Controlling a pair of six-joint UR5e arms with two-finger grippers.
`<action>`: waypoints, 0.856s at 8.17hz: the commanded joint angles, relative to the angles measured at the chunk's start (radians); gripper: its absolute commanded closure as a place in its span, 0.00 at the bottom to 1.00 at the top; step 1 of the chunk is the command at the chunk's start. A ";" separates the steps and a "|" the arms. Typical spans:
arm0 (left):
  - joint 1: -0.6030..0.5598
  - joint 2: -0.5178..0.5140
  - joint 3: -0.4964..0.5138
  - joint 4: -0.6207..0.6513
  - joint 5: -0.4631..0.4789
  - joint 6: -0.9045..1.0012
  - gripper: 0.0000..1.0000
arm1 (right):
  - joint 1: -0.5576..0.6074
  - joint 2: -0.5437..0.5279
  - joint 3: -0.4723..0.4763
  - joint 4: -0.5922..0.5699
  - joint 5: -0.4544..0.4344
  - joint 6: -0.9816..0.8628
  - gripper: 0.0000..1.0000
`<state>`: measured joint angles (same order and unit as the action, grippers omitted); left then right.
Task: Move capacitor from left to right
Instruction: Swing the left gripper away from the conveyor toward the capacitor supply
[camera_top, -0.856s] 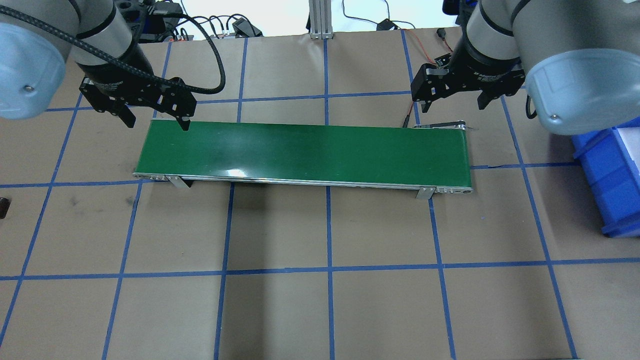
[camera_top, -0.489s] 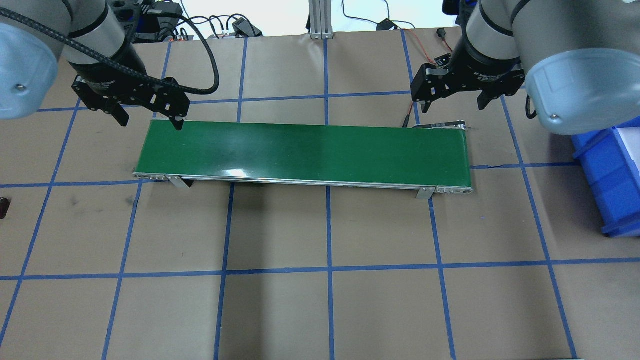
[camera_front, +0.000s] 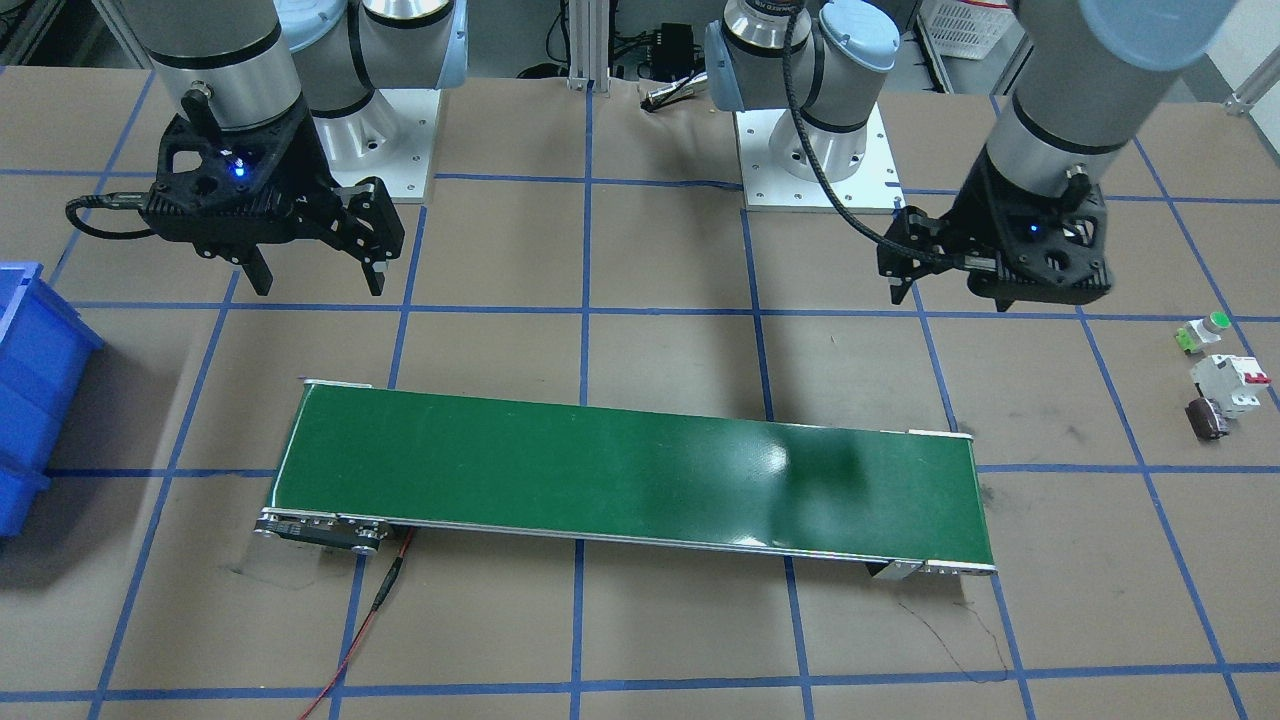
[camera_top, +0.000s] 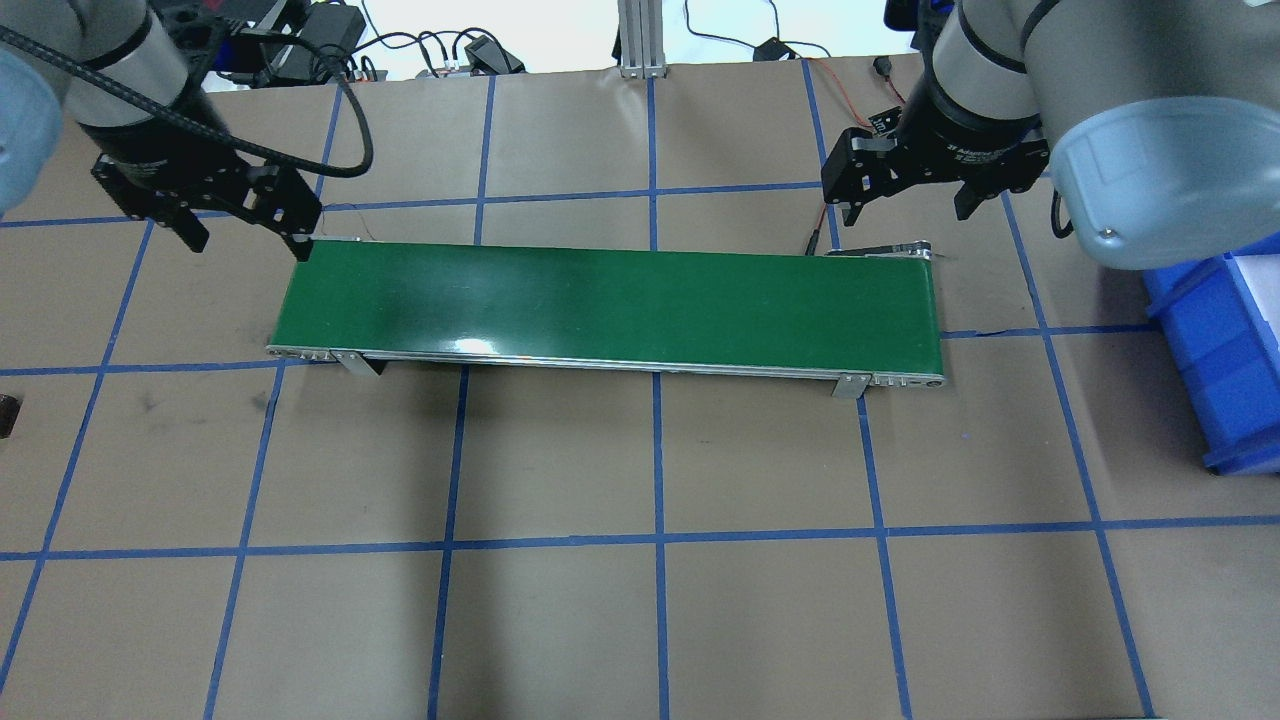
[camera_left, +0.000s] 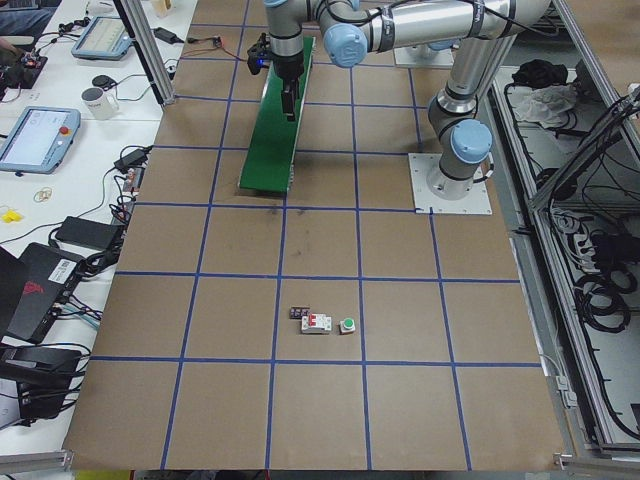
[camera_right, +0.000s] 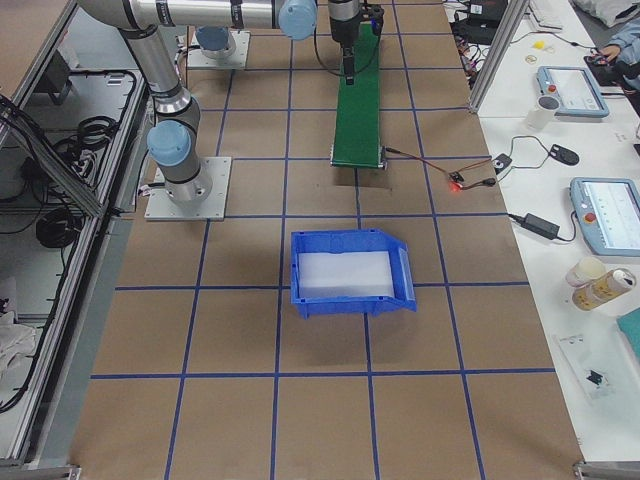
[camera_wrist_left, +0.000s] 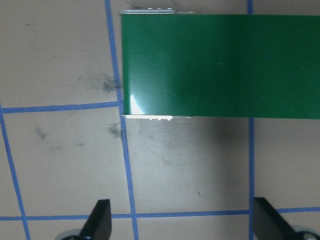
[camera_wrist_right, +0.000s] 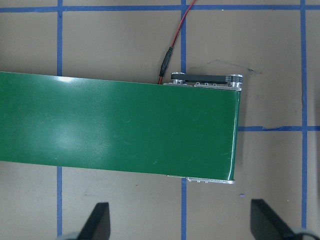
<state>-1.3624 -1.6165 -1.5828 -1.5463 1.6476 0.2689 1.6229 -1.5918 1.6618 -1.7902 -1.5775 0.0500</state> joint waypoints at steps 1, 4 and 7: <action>0.217 -0.084 -0.034 0.111 0.017 0.131 0.00 | 0.000 -0.001 0.001 0.000 -0.001 -0.001 0.00; 0.454 -0.204 -0.046 0.296 0.043 0.439 0.00 | 0.000 -0.001 0.001 0.000 -0.002 -0.004 0.00; 0.574 -0.354 -0.045 0.478 0.054 0.545 0.00 | 0.000 -0.001 0.001 0.000 -0.001 -0.006 0.00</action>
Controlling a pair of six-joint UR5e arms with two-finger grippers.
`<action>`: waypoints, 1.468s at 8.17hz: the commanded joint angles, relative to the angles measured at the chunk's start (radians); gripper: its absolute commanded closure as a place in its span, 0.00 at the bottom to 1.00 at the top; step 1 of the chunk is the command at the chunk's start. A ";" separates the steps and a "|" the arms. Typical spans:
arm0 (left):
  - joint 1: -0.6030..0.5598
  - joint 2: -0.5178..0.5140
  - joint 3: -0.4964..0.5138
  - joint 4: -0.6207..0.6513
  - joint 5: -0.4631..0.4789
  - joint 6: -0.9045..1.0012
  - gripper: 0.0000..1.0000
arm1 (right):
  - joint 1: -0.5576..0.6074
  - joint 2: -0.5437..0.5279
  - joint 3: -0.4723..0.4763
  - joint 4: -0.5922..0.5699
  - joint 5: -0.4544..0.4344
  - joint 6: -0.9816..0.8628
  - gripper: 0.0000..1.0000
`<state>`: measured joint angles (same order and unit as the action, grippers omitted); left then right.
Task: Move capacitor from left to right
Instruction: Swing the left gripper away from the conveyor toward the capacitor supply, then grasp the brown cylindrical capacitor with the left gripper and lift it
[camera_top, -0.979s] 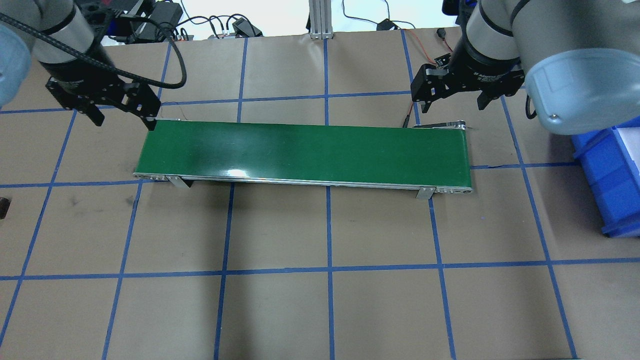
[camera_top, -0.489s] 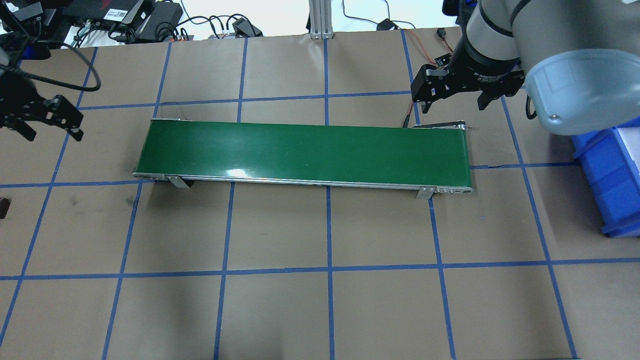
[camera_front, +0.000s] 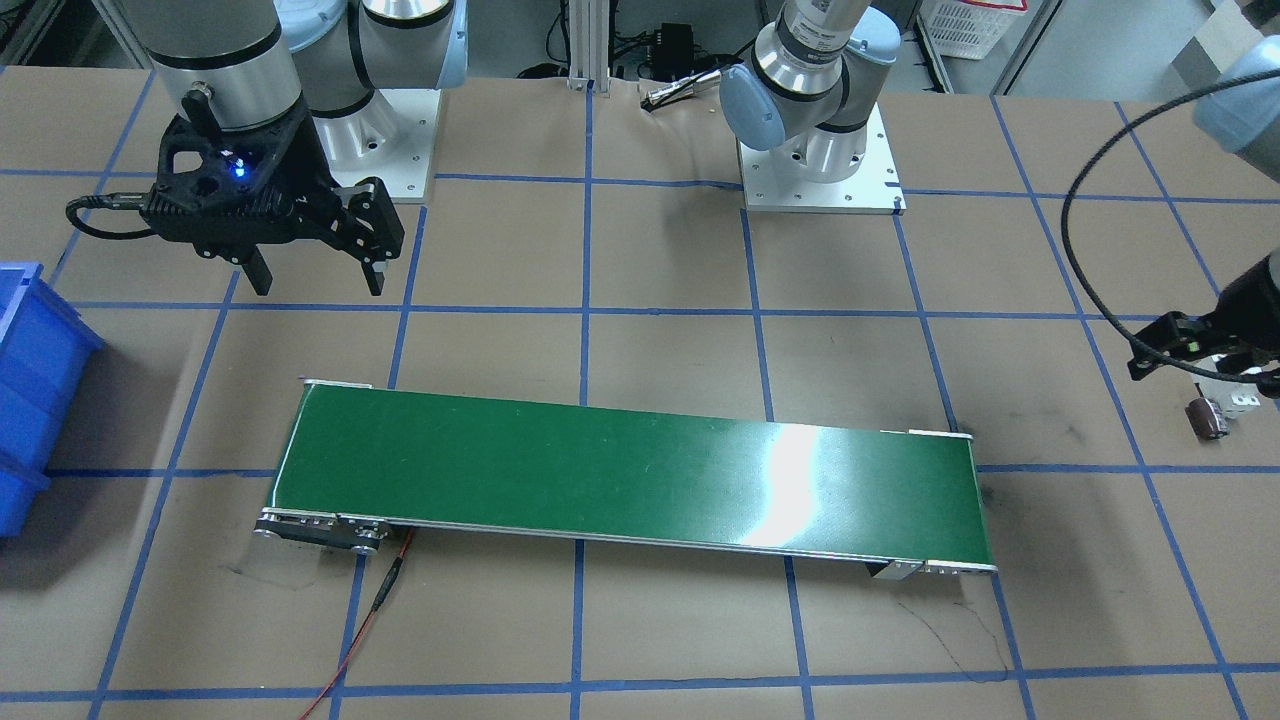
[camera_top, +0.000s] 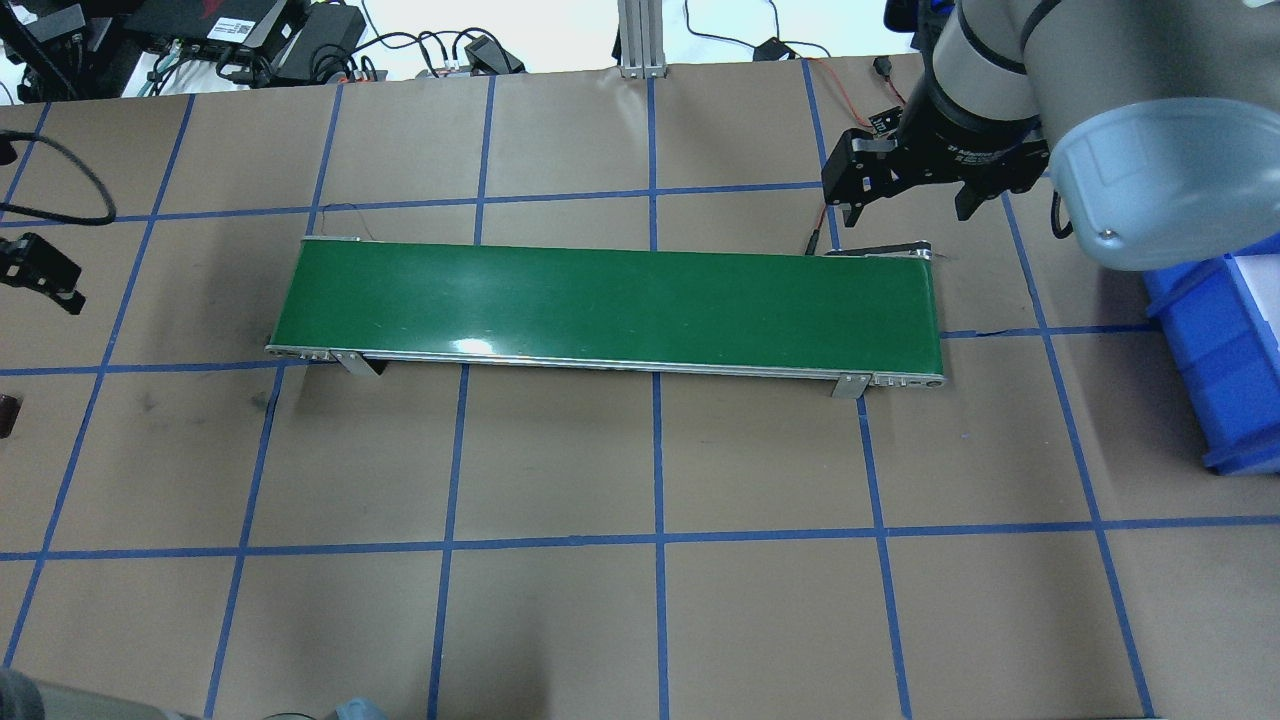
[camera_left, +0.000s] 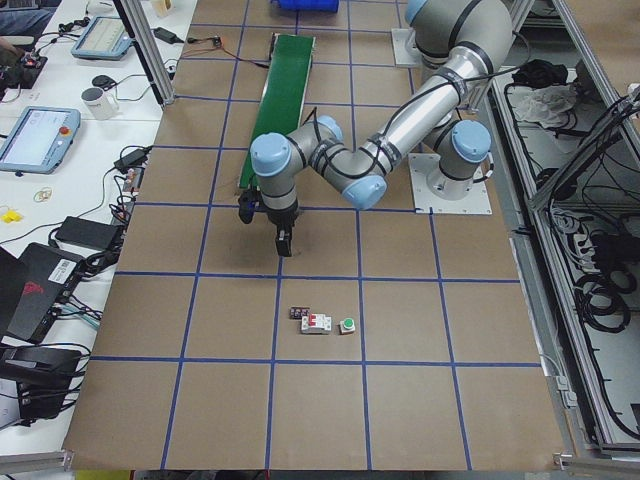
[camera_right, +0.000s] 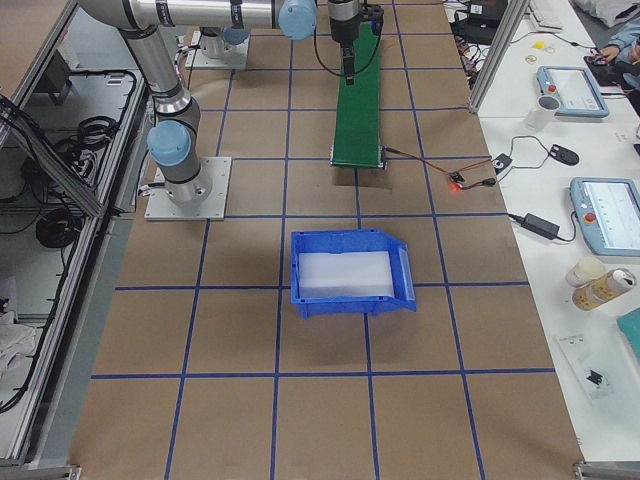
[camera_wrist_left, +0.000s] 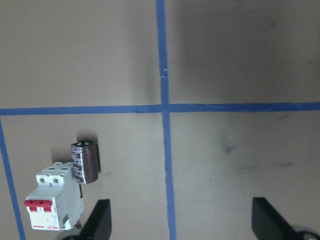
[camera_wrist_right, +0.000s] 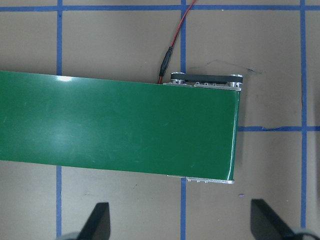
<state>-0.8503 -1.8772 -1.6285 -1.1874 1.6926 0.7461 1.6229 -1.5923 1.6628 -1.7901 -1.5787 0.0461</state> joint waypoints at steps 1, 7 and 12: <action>0.065 -0.129 0.002 0.179 0.010 0.085 0.00 | 0.000 0.000 0.000 0.000 0.000 -0.002 0.00; 0.135 -0.269 0.010 0.221 0.035 0.082 0.00 | 0.000 0.000 0.000 0.000 0.000 -0.002 0.00; 0.135 -0.278 0.010 0.227 0.035 0.085 0.00 | 0.000 0.000 0.000 0.000 0.000 -0.002 0.00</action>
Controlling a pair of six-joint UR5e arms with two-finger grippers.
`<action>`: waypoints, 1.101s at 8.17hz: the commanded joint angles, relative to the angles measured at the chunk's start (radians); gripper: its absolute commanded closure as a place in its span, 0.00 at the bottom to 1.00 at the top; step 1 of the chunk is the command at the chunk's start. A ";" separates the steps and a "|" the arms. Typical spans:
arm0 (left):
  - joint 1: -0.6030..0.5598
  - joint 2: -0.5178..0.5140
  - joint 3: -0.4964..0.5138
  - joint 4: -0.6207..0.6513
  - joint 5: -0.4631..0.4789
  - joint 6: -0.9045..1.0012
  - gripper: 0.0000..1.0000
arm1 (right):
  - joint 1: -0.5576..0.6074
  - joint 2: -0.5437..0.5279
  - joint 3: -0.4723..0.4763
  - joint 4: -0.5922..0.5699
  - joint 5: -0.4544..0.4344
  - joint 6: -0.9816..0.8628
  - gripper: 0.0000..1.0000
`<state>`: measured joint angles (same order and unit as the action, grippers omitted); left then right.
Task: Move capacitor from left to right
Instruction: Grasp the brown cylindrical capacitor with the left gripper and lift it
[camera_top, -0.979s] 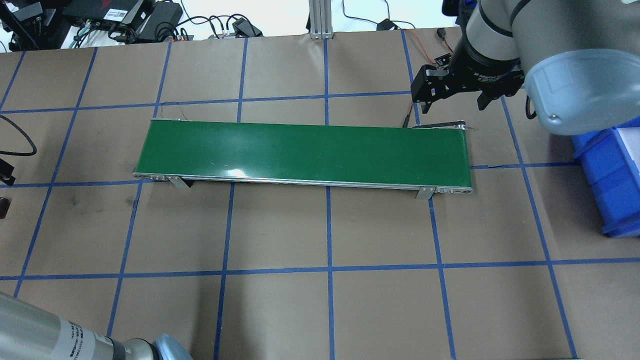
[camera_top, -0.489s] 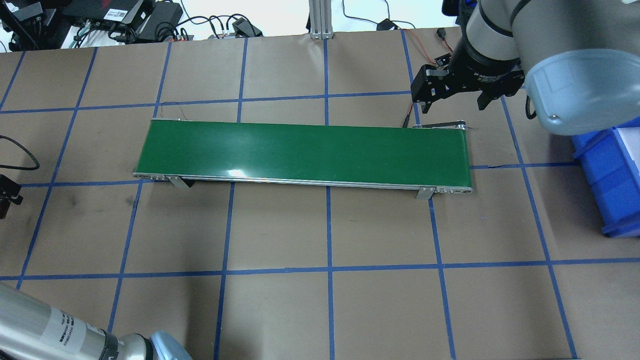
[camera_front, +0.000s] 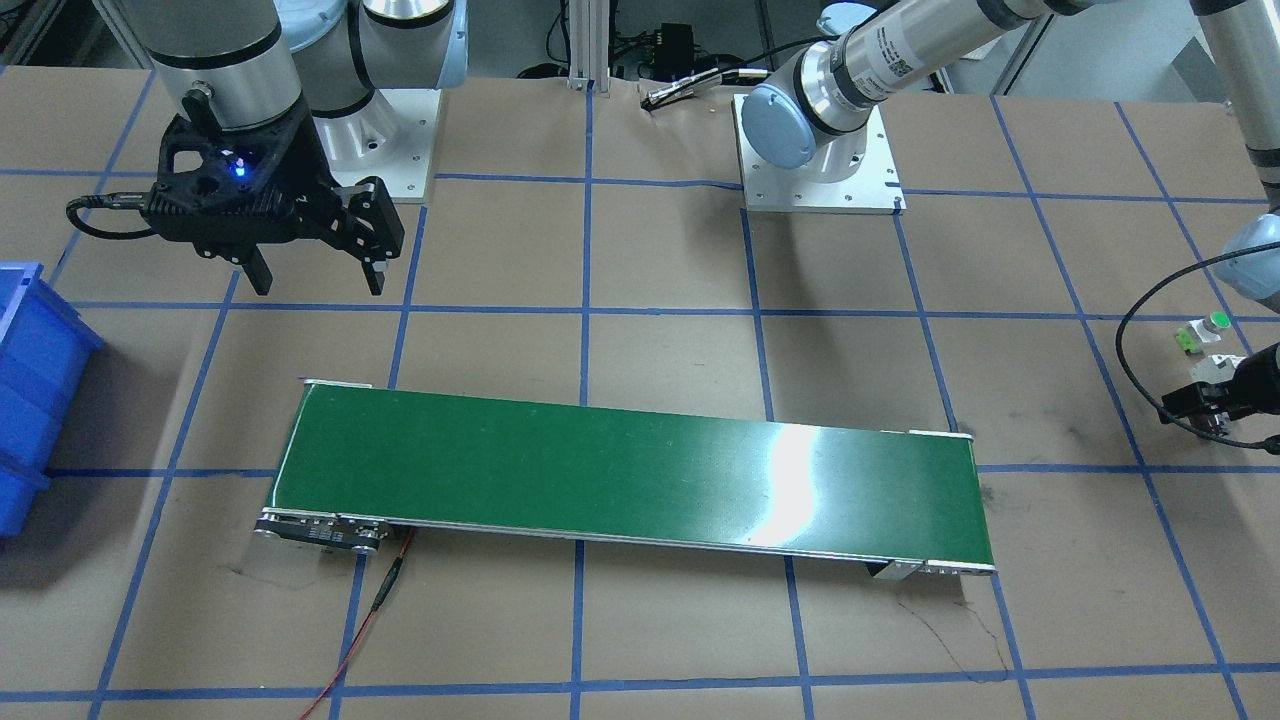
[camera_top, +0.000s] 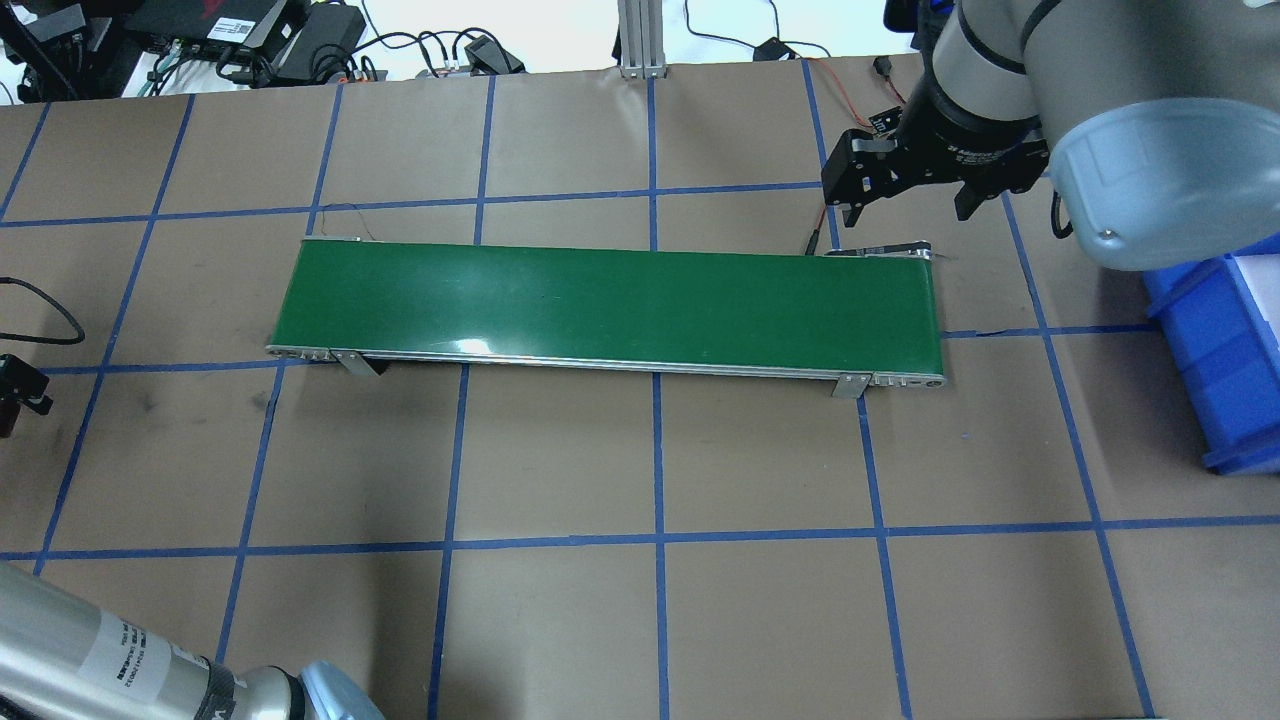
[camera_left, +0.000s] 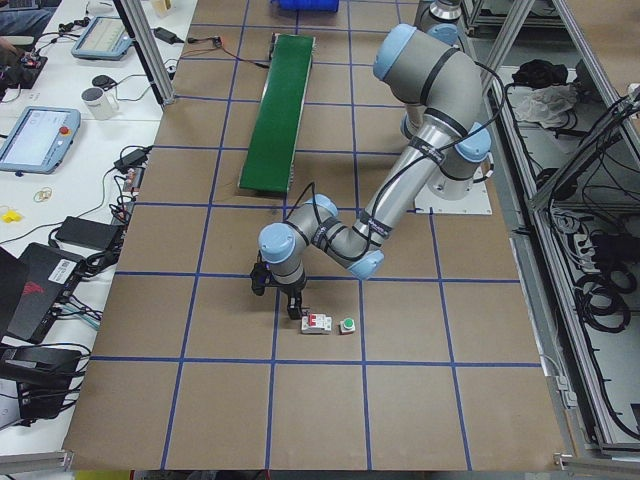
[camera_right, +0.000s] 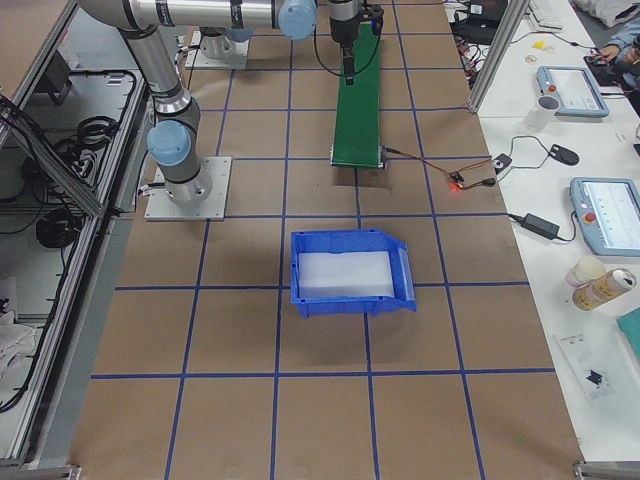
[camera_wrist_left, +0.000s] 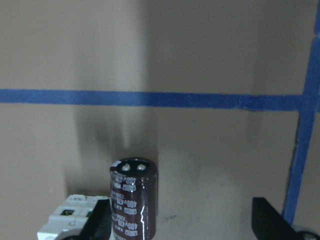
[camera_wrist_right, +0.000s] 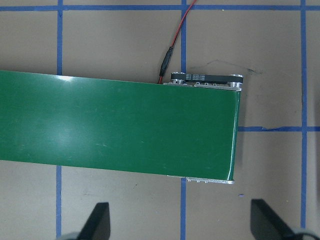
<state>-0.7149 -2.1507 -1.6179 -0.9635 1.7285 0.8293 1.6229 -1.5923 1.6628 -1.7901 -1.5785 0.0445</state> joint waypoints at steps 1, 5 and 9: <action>0.000 -0.014 0.000 0.003 -0.003 0.007 0.01 | 0.000 0.000 0.000 0.002 -0.001 -0.002 0.00; 0.000 -0.014 0.000 0.003 -0.001 0.031 0.23 | 0.000 0.000 0.000 0.000 0.000 -0.002 0.00; -0.001 -0.004 0.003 0.048 0.071 0.033 0.22 | 0.000 0.000 0.000 0.000 0.000 -0.003 0.00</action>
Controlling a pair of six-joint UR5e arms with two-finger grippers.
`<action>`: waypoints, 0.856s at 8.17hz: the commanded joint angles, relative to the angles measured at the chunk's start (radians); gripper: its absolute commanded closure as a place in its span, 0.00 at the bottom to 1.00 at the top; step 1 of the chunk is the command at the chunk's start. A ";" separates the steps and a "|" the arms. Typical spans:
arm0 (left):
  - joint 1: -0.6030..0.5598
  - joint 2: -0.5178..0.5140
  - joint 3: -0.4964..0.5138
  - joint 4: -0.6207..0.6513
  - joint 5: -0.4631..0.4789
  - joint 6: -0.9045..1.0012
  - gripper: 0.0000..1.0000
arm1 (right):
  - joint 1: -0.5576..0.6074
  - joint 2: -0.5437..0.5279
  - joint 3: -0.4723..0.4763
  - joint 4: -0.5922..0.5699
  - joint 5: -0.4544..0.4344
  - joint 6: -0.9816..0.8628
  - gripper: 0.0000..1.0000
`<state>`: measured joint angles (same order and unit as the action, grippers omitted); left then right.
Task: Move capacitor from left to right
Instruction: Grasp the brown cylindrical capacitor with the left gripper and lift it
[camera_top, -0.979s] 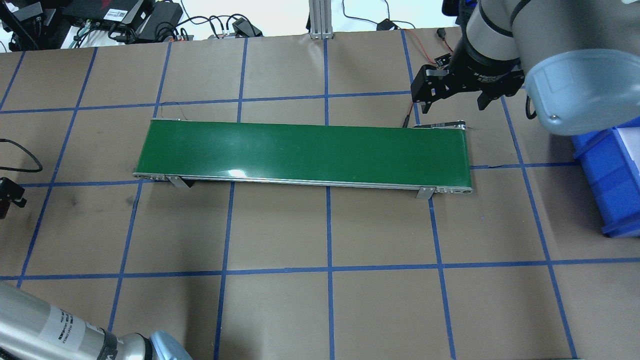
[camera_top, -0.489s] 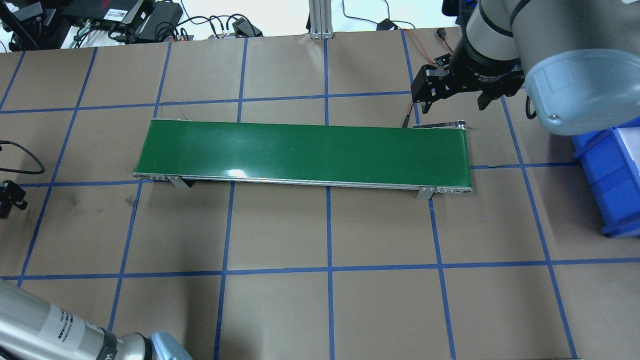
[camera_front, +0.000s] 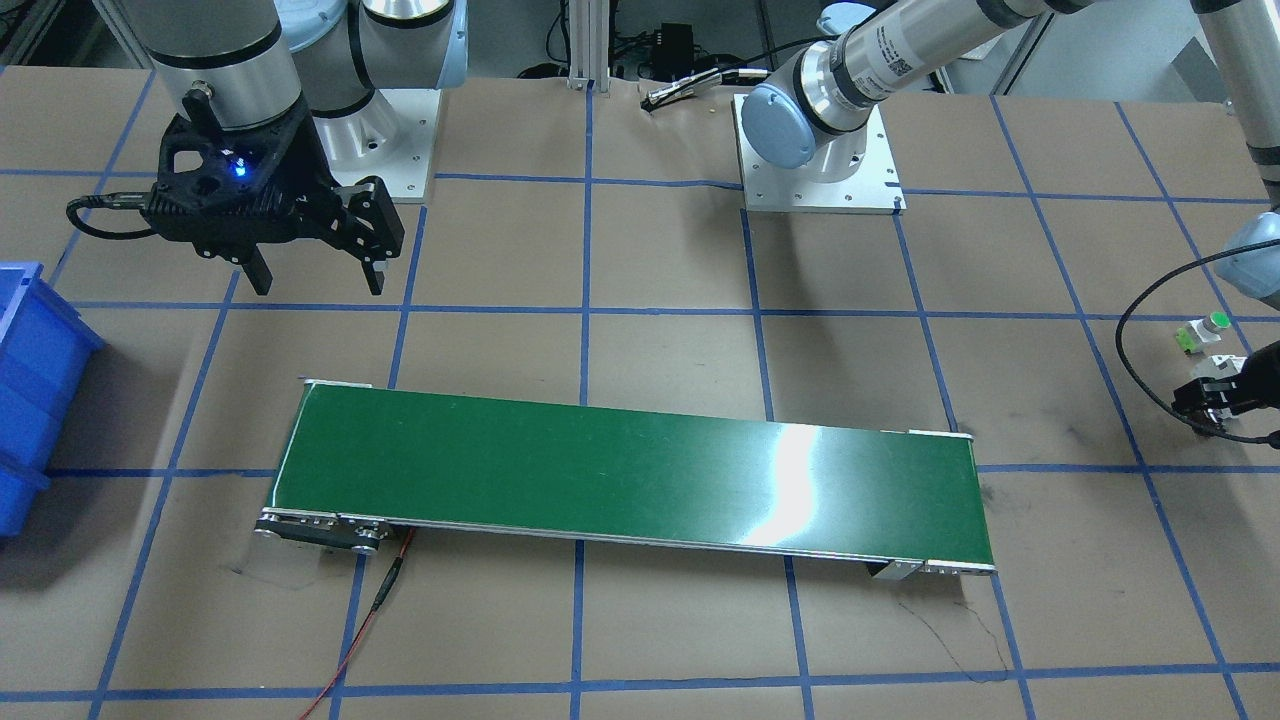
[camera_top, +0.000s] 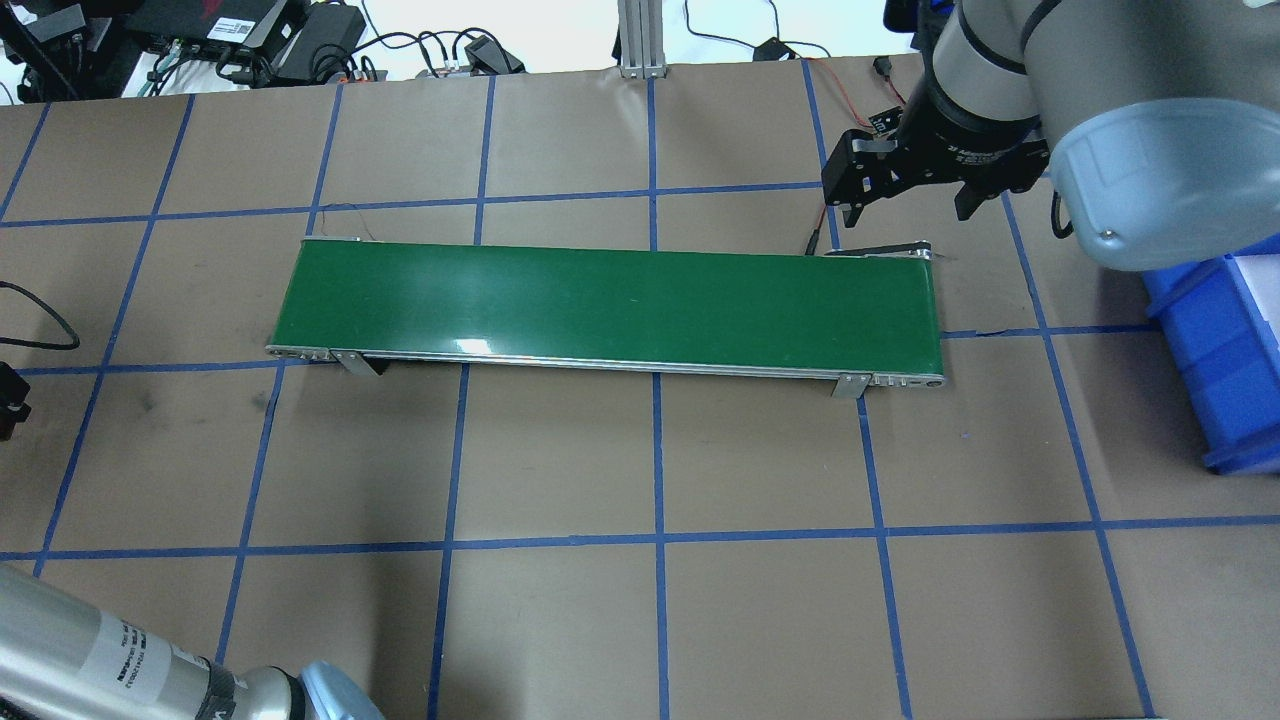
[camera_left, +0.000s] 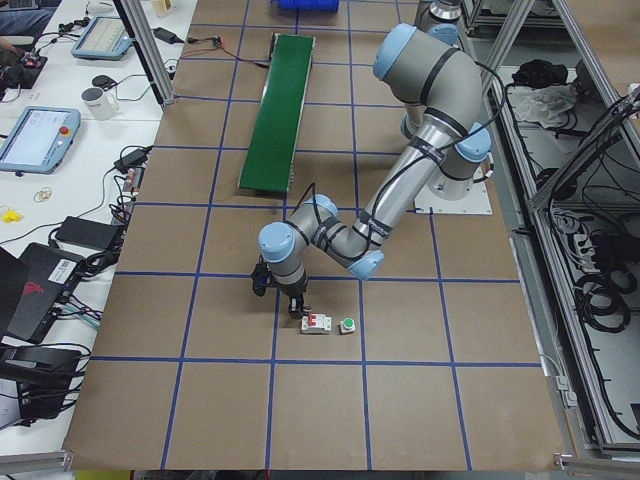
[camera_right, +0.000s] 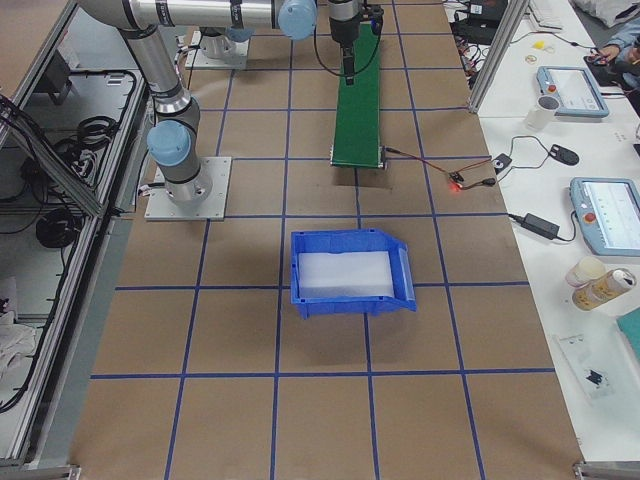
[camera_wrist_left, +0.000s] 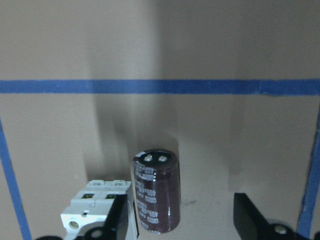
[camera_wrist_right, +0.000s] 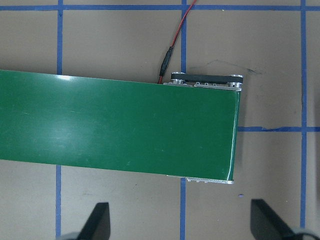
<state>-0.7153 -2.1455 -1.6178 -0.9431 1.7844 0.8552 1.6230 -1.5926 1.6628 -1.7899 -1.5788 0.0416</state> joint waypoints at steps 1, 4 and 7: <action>0.000 -0.013 0.001 0.044 0.015 0.007 0.22 | 0.000 0.000 0.000 0.000 0.002 0.001 0.00; -0.001 -0.019 -0.001 0.046 0.013 0.001 0.22 | 0.000 0.000 0.000 0.000 0.002 0.001 0.00; -0.001 -0.022 -0.001 0.046 0.003 -0.007 0.30 | 0.000 0.000 0.000 0.000 0.000 0.001 0.00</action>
<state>-0.7159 -2.1668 -1.6172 -0.8980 1.7934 0.8500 1.6230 -1.5922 1.6628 -1.7901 -1.5776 0.0424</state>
